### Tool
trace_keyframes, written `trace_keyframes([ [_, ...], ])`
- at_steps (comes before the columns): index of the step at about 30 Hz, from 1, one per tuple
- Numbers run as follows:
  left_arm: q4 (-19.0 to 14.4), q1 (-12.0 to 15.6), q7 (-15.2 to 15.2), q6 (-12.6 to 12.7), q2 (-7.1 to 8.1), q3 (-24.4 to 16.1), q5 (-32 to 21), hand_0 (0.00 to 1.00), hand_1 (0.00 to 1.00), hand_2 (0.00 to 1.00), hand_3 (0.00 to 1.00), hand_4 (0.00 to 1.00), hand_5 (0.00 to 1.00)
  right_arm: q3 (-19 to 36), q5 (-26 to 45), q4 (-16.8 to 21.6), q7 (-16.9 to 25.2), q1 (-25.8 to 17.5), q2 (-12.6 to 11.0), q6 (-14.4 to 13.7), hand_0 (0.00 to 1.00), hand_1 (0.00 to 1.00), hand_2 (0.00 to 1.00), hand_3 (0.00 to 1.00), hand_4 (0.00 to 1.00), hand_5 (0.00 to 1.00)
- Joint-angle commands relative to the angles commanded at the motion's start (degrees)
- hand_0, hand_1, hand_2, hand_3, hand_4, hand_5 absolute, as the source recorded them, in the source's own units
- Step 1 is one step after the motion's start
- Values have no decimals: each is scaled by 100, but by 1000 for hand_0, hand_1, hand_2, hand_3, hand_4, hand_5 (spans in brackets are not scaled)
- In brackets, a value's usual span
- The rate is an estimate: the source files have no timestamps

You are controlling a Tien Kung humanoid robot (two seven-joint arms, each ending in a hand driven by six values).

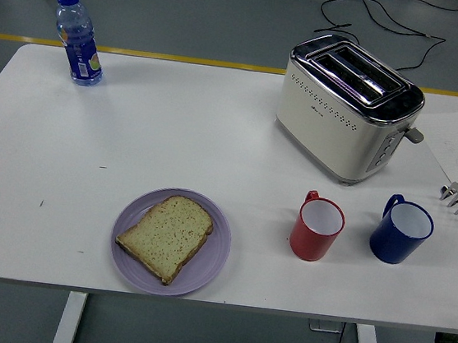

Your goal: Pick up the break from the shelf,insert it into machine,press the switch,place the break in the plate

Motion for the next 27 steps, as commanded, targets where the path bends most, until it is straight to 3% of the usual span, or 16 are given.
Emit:
trace_keyframes([
  [27,0,1,-5,-2,-2,12,-21,690,666,716,725,467,998,73,28,-8,-11,-40,16,9,746,688,707,630,399,229],
])
